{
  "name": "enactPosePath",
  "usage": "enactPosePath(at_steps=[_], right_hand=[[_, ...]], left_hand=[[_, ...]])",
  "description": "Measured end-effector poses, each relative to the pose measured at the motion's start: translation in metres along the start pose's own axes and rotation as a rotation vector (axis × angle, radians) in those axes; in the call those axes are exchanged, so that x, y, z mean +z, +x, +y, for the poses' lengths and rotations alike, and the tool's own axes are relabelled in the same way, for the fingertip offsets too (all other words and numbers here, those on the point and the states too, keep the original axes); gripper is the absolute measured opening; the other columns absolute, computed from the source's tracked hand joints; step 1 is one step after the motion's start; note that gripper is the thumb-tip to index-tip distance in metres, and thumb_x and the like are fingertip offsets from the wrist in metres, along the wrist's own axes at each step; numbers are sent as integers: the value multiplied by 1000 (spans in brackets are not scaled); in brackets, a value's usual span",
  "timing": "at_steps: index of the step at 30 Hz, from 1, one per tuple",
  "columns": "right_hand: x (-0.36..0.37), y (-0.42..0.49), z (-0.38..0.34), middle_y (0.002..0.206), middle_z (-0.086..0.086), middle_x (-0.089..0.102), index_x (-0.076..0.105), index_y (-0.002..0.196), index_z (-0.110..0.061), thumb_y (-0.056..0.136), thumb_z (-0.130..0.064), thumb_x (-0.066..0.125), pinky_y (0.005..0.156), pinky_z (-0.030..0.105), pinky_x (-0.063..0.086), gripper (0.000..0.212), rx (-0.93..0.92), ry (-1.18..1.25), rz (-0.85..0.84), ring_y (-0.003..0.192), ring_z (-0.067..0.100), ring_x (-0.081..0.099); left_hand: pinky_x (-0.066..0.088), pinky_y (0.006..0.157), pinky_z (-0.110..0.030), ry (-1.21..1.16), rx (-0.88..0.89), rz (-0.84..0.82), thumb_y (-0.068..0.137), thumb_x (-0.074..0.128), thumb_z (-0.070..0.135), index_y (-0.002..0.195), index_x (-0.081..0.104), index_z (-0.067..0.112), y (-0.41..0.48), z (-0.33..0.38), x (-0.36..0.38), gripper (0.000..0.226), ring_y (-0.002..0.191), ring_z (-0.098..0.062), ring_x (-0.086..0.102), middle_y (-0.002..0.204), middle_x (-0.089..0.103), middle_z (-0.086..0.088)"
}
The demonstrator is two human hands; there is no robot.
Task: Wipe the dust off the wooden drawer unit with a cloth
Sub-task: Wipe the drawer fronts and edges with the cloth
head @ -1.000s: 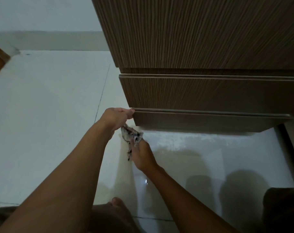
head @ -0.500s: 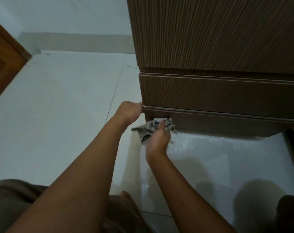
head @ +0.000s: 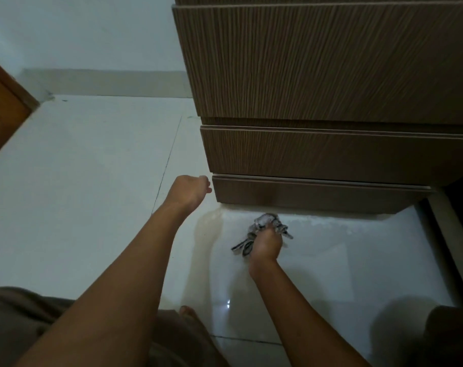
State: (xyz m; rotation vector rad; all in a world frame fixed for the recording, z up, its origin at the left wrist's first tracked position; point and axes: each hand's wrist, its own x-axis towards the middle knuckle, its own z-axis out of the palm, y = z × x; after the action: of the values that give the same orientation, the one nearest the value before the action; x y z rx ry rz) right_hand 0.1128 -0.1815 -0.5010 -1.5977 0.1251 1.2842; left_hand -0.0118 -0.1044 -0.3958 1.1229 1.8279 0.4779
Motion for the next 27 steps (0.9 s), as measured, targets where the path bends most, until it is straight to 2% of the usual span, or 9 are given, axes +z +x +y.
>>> enactPosePath(at_steps=[3,5,6,9,12,14,17,23,27], right_hand=[[14,4,-21,111,20,66,59,119,0,102,-23,41,58,21,41,34,14,68,-49,63,13,53],[28,6,-30,78,11,72,63,92,-5,101,-17,44,64,28,50,24,156,180,-127,60,18,61],[34,3,-32,73,12,71,61,85,-6,100,-13,44,72,36,54,24,199,214,-182,65,24,63],[46,-17,-36,88,21,70,63,95,0,100,-13,40,83,48,52,28,260,190,-425,86,34,66],[48,-40,-46,113,24,68,61,116,5,102,-19,38,95,48,49,36,262,113,-619,110,37,63],[45,-54,-58,119,24,66,62,119,3,100,-20,39,97,47,49,38,222,44,-723,110,35,64],[34,-76,-83,116,21,69,63,119,-1,99,-23,42,98,46,49,37,120,-64,-823,109,33,66],[6,-132,-145,108,17,73,63,119,-3,96,-22,51,93,49,54,32,-166,-275,-847,100,31,71],[-9,-178,-181,103,6,76,67,110,-14,97,-23,54,92,45,55,21,-447,-448,-876,97,22,72]], left_hand=[[50,92,-42,-5,-6,-25,94,48,20,91,69,6,-11,-13,14,26,96,-29,64,101,71,-12],[53,82,-40,-15,-13,-32,92,50,17,85,68,4,-19,-22,21,23,86,-28,62,91,68,-15],[52,71,-35,-11,-12,-27,92,49,15,79,65,4,-23,-26,22,24,77,-27,58,83,65,-14],[32,53,-25,-38,-27,22,93,42,10,64,54,9,-33,-30,17,31,60,-17,42,65,50,-5],[35,59,-27,-99,-40,65,97,38,14,71,52,13,-41,-31,5,30,64,-13,43,80,54,-7],[42,73,-29,-163,-58,58,99,42,28,87,60,14,-49,-28,-3,26,79,-18,54,97,61,-7],[49,75,-32,-424,-79,-85,98,48,36,99,67,14,-65,-16,-14,29,86,-21,63,95,71,-5],[48,83,-41,-738,146,-246,92,45,28,100,67,9,-103,14,-36,30,93,-27,60,98,68,-10],[48,98,-47,-765,286,-401,98,43,43,128,61,11,-127,44,-54,47,115,-28,64,123,68,-12]])
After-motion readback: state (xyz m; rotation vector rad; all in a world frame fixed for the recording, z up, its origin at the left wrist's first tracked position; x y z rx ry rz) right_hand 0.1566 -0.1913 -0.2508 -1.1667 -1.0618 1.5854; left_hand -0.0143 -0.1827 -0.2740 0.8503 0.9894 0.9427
